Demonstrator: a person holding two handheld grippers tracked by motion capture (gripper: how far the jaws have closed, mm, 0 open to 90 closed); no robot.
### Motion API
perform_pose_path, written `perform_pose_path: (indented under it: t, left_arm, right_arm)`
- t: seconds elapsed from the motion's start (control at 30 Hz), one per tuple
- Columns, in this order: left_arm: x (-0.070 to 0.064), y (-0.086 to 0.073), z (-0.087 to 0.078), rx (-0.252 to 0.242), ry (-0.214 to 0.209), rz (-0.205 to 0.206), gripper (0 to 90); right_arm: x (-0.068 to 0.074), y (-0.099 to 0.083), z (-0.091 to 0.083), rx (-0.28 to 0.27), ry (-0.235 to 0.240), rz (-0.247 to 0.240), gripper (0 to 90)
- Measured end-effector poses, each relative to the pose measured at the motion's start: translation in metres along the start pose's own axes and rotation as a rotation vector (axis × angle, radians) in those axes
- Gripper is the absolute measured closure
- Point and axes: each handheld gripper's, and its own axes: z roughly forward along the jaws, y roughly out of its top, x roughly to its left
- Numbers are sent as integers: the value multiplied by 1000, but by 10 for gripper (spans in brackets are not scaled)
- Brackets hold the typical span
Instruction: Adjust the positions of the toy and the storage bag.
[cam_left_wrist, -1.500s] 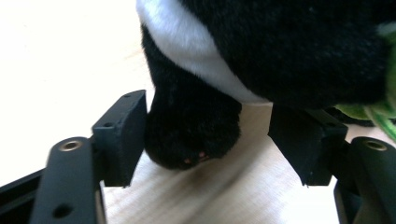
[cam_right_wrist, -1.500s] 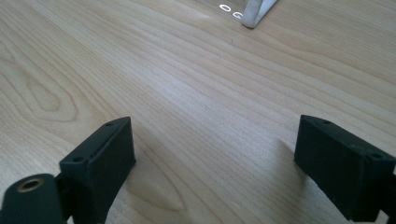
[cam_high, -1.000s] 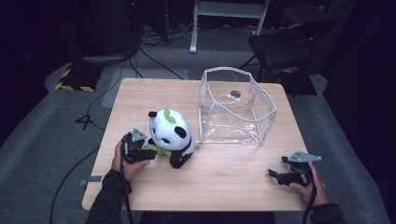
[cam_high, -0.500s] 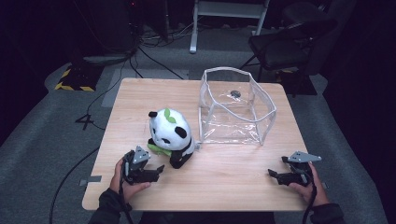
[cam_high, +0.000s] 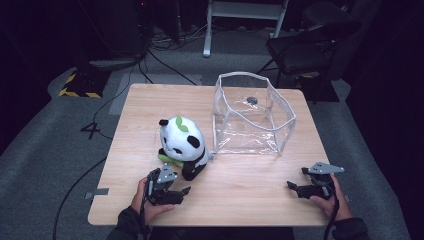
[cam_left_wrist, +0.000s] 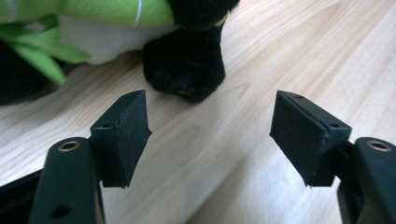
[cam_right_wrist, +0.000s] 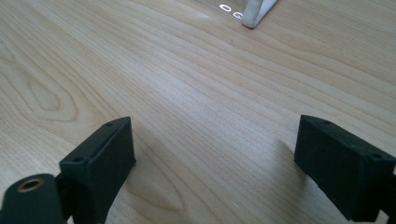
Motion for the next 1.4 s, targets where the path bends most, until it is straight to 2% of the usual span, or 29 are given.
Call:
perform_pose_path:
  t: [0.1,0.17,0.23,0.27,0.33,0.43,0.57,0.63,0.67,0.7,0.73,0.77,0.83,1.0,1.13,1.3,1.4]
  left_arm:
    - [-2,4,6,5,5,0,257]
    - [-4,7,10,4,24,-3,227]
    - [-3,8,12,-3,10,-8,219]
    - [-4,9,13,-3,19,-8,184]
    - [-5,11,15,-4,30,-11,168]
    - [-6,14,20,7,46,-5,178]
    - [-6,17,27,6,61,-20,266]
    - [-4,18,29,1,86,-13,345]
    - [-2,19,30,1,90,-5,436]
    - [-1,19,30,0,94,-6,436]
    - [0,19,31,6,97,-2,485]
    - [2,19,31,8,96,15,501]
    - [5,19,31,26,93,23,544]
    - [18,14,24,39,76,46,571]
    - [28,7,16,36,82,54,568]
    - [43,-2,5,38,85,31,563]
    - [50,-6,0,50,109,35,562]
  right_arm:
    - [0,0,0,0,0,0,121]
    - [0,0,0,0,0,0,121]
    - [0,0,0,0,0,0,121]
    - [0,0,0,0,1,0,122]
    - [0,0,0,0,0,-1,121]
    - [0,0,0,0,0,0,122]
    - [0,0,0,0,0,0,121]
    - [0,0,0,0,0,0,121]
    - [0,0,0,0,0,0,122]
    - [0,0,0,0,0,0,122]
    - [0,0,0,0,0,0,121]
    - [0,0,0,0,0,0,121]
    - [0,0,0,0,1,-1,121]
    - [0,0,0,0,0,-1,122]
    - [0,0,0,0,1,-1,122]
    - [0,0,0,0,1,-1,122]
    - [0,0,0,0,1,-1,121]
